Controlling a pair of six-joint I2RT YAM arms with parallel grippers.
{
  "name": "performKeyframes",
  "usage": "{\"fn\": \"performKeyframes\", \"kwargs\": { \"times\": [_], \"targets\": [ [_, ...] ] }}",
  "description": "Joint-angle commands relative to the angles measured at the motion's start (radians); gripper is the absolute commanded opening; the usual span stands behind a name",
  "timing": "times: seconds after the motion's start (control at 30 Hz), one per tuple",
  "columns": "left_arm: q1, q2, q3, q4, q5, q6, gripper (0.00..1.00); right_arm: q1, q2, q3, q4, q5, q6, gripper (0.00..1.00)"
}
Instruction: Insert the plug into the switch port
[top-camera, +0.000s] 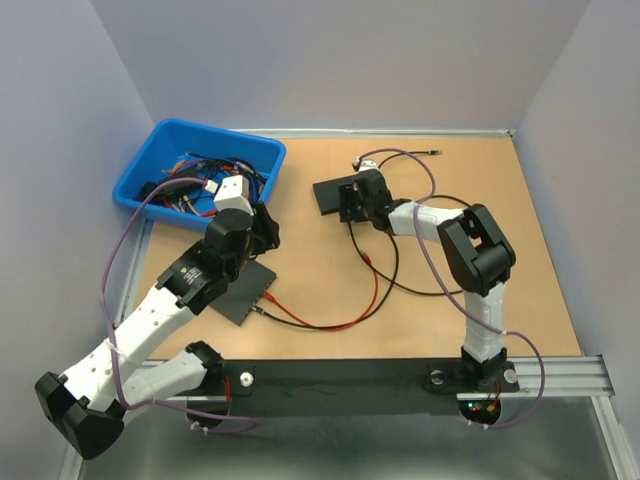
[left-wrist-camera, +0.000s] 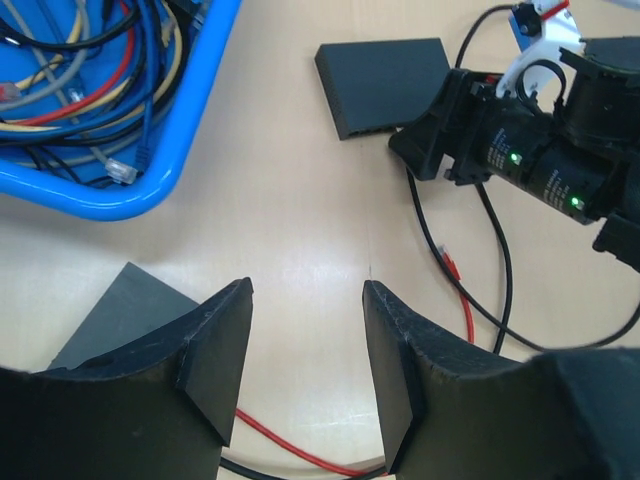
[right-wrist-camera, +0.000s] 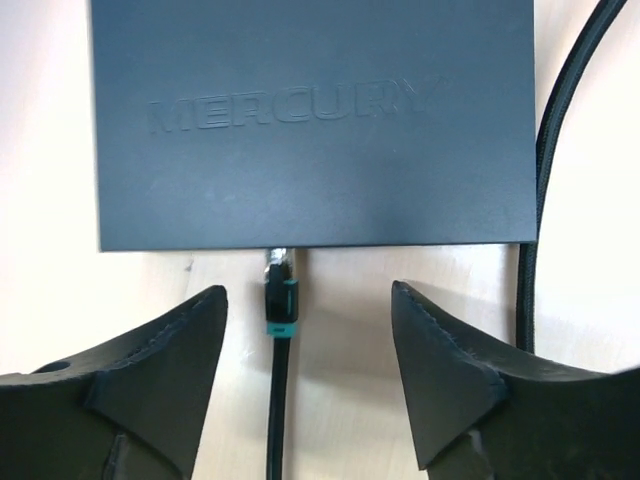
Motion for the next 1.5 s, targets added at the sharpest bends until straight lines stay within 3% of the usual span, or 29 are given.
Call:
{"fn": "performKeyframes", "kwargs": {
  "times": [0.0, 0.2, 0.5, 0.63, 0.77, 0.9, 1.03, 1.27, 1.47],
  "targets": [
    [-0.003, -0.053, -0.013, 0.013, -0.101, 0.006, 0.59, -0.004, -0.117, -0.013, 0.001, -0.045, -0.02, 0.76],
    [-0.003, -0.082, -0.017, 0.042, -0.198, 0.038, 0.59, -0.002, -0.278, -0.05, 0.001, -0.096, -0.015, 0.88],
    [-0.002, -0.177, -0.167, 0.234, -0.364, 0.14, 0.59, 0.051, -0.641, -0.272, -0.002, -0.065, -0.005, 0.93],
    [-0.002, -0.25, -0.33, 0.43, -0.479, 0.16, 0.58, 0.064, -0.882, -0.393, -0.044, -0.047, 0.052, 0.96],
    [0.001, -0.324, -0.497, 0.636, -0.535, 0.325, 0.59, 0.07, -1.051, -0.488, -0.099, -0.025, 0.102, 0.99],
    [0.012, -0.373, -0.666, 0.895, -0.604, 0.507, 0.6, 0.068, -1.149, -0.541, -0.176, -0.024, 0.126, 0.99],
    [0.059, -0.395, -0.764, 1.047, -0.588, 0.532, 0.6, 0.068, -1.177, -0.553, -0.216, -0.025, 0.13, 0.99],
    [0.234, -0.289, -0.841, 1.255, -0.531, 0.456, 0.59, 0.068, -1.189, -0.564, -0.232, -0.035, 0.13, 1.0],
    [0.326, -0.005, -0.83, 1.559, -0.47, 0.537, 0.59, 0.068, -1.192, -0.568, -0.239, -0.048, 0.138, 1.0]
  ]
}}
